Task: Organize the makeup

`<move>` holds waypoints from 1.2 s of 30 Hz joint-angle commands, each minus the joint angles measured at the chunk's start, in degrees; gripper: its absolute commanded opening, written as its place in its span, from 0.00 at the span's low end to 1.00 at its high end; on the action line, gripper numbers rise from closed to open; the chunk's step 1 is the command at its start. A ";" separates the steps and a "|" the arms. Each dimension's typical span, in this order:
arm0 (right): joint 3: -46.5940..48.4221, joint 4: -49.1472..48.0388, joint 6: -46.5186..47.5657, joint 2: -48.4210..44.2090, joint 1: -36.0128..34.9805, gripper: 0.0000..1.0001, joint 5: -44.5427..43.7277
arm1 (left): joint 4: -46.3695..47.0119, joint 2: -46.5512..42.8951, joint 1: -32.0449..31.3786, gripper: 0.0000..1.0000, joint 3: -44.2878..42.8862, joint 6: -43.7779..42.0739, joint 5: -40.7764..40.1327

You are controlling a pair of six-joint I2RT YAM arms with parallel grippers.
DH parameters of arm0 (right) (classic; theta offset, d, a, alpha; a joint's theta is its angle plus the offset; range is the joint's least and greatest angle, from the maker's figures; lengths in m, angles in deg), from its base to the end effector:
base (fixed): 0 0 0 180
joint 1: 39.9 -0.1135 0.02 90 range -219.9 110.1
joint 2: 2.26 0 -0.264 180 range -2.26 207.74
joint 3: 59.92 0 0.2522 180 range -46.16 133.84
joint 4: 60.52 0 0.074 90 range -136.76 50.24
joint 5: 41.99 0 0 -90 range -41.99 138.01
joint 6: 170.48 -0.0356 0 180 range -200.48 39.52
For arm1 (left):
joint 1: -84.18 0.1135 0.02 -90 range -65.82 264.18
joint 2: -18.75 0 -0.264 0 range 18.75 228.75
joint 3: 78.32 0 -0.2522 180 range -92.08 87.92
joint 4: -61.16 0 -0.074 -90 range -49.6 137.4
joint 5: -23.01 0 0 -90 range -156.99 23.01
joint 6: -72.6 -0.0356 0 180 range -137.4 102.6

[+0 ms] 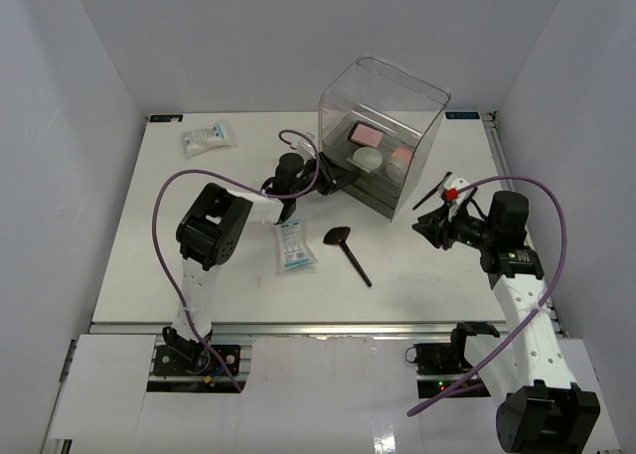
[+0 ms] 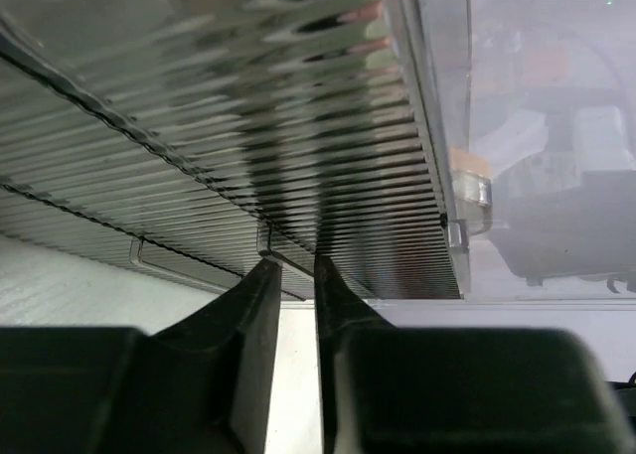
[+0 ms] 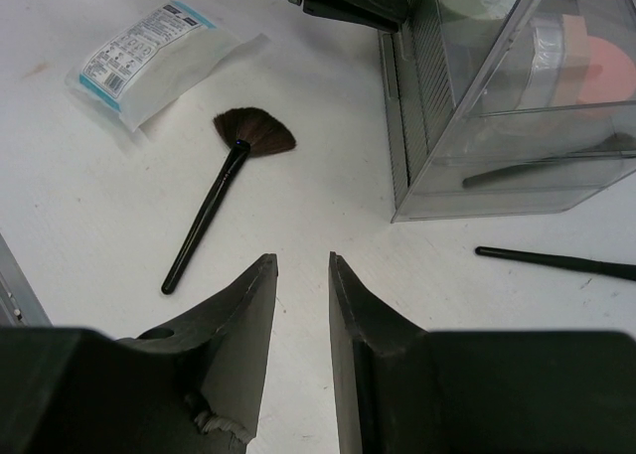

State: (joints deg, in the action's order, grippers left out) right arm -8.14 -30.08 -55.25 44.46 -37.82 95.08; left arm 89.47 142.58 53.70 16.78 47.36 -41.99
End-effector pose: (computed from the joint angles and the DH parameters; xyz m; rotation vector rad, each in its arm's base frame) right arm 0.1798 0.0196 0.2858 -0.8608 1.6913 0.5012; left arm 0.3954 -0.2502 0.1547 -0.2374 2.0166 -1.5227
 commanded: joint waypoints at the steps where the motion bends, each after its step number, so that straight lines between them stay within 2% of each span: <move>1: -0.07 -1.47 -0.27 -0.31 0.66 0.34 2.00 | 1.87 0.01 0.02 0.20 -1.40 0.85 0.61; 7: -0.30 -1.47 -0.19 -0.30 1.23 0.34 2.30 | 4.47 -1.20 0.48 0.01 1.77 1.08 1.42; 11: -0.38 -1.47 -0.21 -0.42 1.71 0.35 2.40 | 7.30 -5.80 0.77 0.00 8.18 0.38 2.20; 17: -0.49 -1.53 -0.19 -0.34 2.08 0.35 2.49 | 10.47 -15.57 1.01 0.00 24.76 -3.15 1.01; 20: -0.52 -1.47 -0.16 -0.11 2.22 0.35 2.41 | 10.24 -19.53 1.12 0.01 28.61 -4.78 0.43; 21: -0.59 -1.47 -0.07 -0.05 2.23 0.35 2.40 | 9.59 -20.68 1.14 0.06 29.07 -5.24 0.27; 23: -0.67 -1.47 0.08 -0.05 2.31 0.36 2.40 | 7.68 -21.62 1.21 0.31 29.30 -6.24 -0.04; 24: -0.75 -1.47 0.16 -0.05 2.31 0.42 2.32 | 6.96 -22.17 1.21 0.40 28.99 -6.71 -0.04; 25: -0.83 -1.47 0.24 0.19 2.39 0.46 2.24 | 5.71 -22.46 1.21 0.53 28.17 -7.86 0.04; 28: -0.78 -1.31 0.34 0.46 2.55 0.64 1.45 | 3.48 -23.46 1.21 0.72 26.15 -10.33 1.48; 31: -0.32 -1.08 0.52 0.39 2.96 0.71 -0.10 | 0.59 -25.98 1.64 0.98 25.44 -12.53 2.19; 34: 0.49 -0.66 0.43 0.58 3.56 0.72 -2.10 | -3.52 -29.65 2.20 0.98 26.52 -15.51 1.79; 36: 1.46 0.71 -0.18 1.52 4.34 0.72 -3.77 | -9.85 -36.12 3.15 0.98 27.91 -18.42 0.47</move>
State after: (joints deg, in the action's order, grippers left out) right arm -8.57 -30.22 -54.73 44.88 -34.77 94.16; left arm 88.29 117.41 55.36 44.13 35.73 -40.71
